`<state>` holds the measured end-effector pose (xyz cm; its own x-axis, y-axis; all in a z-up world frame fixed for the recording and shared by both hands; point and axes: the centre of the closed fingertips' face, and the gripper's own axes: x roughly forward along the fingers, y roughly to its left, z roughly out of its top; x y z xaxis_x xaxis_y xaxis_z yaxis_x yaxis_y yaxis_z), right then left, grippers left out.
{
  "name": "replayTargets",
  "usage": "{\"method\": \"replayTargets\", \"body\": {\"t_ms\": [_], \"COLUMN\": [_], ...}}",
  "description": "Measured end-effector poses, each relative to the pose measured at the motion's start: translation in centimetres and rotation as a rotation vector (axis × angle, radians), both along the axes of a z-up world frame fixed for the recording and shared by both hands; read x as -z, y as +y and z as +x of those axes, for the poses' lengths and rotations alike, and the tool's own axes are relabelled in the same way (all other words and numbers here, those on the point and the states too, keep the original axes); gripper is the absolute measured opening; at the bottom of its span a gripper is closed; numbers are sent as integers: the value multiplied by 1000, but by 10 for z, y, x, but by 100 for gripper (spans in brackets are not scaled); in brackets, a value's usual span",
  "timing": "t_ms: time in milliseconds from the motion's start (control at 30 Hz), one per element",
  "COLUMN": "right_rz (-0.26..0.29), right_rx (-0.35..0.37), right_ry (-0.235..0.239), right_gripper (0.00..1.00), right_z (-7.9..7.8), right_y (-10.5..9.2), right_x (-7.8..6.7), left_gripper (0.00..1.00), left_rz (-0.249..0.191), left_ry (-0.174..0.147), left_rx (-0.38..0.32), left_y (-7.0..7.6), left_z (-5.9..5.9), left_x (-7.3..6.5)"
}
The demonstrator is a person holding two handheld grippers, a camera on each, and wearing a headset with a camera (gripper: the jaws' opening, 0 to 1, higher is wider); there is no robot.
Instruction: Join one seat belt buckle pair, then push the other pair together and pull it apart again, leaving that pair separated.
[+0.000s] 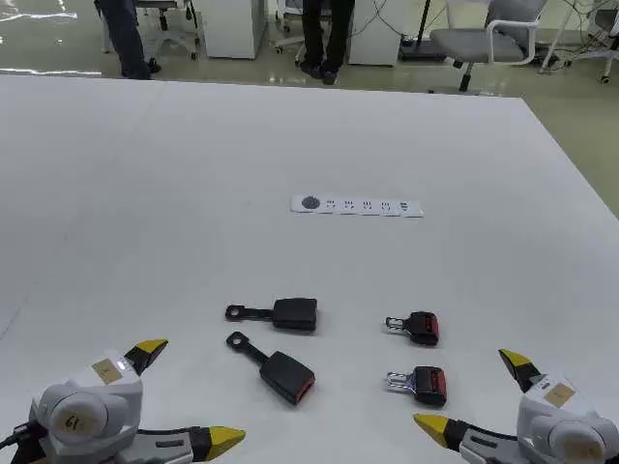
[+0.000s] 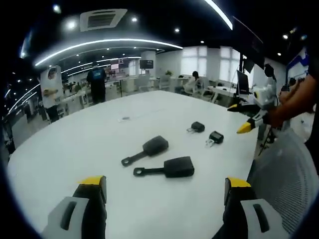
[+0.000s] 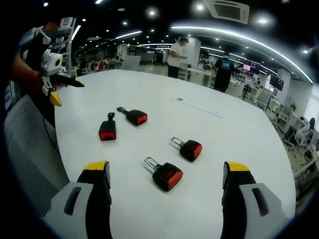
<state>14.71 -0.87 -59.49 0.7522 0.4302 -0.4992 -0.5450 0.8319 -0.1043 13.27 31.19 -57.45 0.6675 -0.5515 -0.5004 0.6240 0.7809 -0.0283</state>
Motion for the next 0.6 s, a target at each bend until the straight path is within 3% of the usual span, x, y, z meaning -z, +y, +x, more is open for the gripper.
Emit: {"method": "replayTargets", "body": {"t_ms": [600], "right_rz": [1], "right_rx": [-6], "right_ry": [3], "right_gripper": [94], "right_z": [-4], "right_y": [-2], "right_x": [1], "left_gripper": [100], "left_rz": [0], "left_ry": [0], "left_rx": [-1], "left_y": [-3], "left_z": [-3], "left_x": [-3]}}
